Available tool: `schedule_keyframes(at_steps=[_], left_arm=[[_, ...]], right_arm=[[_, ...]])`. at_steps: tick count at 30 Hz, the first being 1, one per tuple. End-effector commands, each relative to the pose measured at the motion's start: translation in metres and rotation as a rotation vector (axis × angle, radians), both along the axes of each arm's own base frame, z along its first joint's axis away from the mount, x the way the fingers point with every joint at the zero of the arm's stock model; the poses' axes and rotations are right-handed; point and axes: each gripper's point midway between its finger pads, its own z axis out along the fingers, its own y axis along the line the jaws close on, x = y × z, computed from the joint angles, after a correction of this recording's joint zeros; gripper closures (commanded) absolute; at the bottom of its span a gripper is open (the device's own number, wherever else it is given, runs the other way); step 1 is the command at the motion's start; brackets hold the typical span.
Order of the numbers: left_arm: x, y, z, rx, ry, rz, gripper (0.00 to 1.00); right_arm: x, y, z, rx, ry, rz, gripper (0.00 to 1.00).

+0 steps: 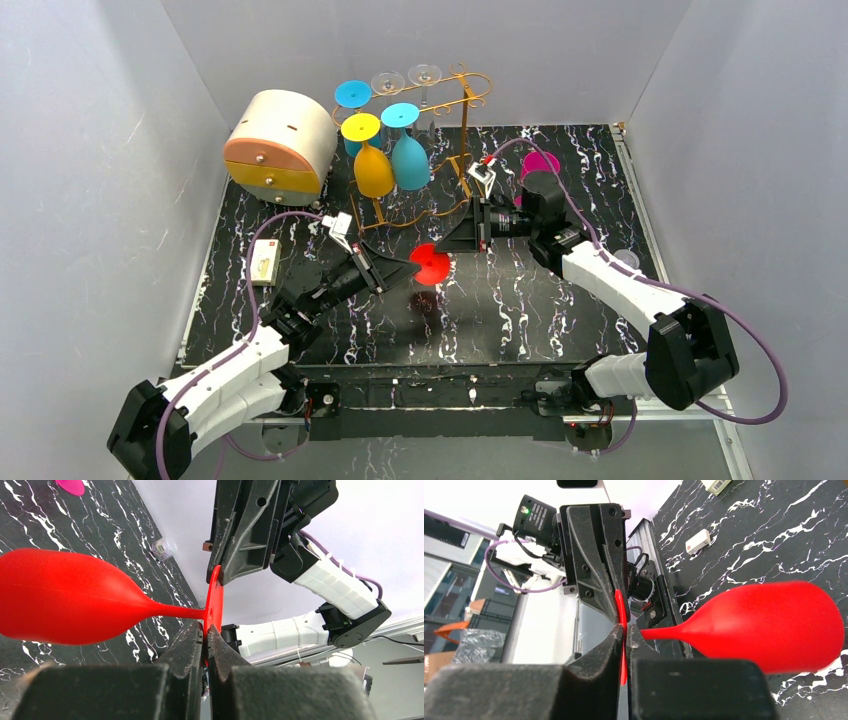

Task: Take the wine glass off the wine glass rack
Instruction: Place the wine glass at the center of the board.

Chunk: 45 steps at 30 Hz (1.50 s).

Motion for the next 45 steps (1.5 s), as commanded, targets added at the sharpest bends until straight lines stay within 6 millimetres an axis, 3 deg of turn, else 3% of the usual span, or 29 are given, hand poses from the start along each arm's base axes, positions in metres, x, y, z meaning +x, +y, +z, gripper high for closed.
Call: schedule_keyframes(at_steps=[1, 6, 14, 17, 18, 21, 23, 26, 28, 31, 35, 38, 42, 45], left_arm=[[-0.001, 0.001, 0.011, -0.006, -0.059, 0.001, 1.0], [-0.003, 0.001, 0.016, -0.01, -0.084, -0.004, 1.0], [-0.001, 0.0, 0.02, 0.0, -0.097, -0.003, 1.0], [-0.003, 0.001, 0.026, -0.002, -0.124, -0.007, 1.0], [-0.004, 0.0, 0.028, -0.001, -0.132, -0.013, 0.93], [-0.003, -0.005, 0.023, 0.125, -0.134, -0.052, 0.55], [-0.004, -0.005, 0.033, 0.101, -0.147, -0.053, 0.45], [-0.005, -0.003, 0.039, 0.072, -0.115, -0.039, 0.42], [-0.005, -0.001, 0.044, 0.043, -0.11, -0.027, 0.42], [0.006, -0.001, 0.034, 0.037, -0.066, 0.016, 0.48], [0.003, -0.013, 0.026, 0.041, -0.051, -0.047, 0.52], [0.003, -0.013, 0.024, 0.033, -0.055, -0.045, 0.6], [0.003, -0.013, 0.024, 0.03, -0.061, -0.042, 0.62], [0.004, -0.013, 0.023, 0.029, -0.063, -0.035, 0.73]], right_arm=[[-0.01, 0.001, 0.021, 0.047, -0.079, 0.076, 0.78], [-0.017, -0.002, 0.011, 0.012, -0.091, 0.108, 0.69], [-0.027, -0.005, 0.02, 0.039, -0.129, 0.158, 0.99], [-0.024, -0.005, 0.025, 0.04, -0.162, 0.119, 0.99], [-0.023, -0.006, 0.026, 0.044, -0.172, 0.105, 0.99], [-0.018, -0.006, 0.03, 0.049, -0.213, 0.064, 0.99], [-0.01, -0.004, 0.035, 0.044, -0.243, 0.032, 0.99], [-0.005, 0.001, 0.041, 0.055, -0.253, 0.052, 0.99], [-0.004, 0.001, 0.042, 0.054, -0.255, 0.049, 0.99], [-0.003, 0.003, 0.039, 0.062, -0.227, 0.052, 0.99], [-0.002, 0.003, 0.035, 0.053, -0.213, 0.036, 0.99], [-0.001, 0.002, 0.036, 0.061, -0.206, 0.013, 0.99], [0.005, 0.003, 0.031, 0.048, -0.183, -0.02, 0.99], [0.007, 0.005, 0.027, 0.024, -0.161, -0.012, 0.99]])
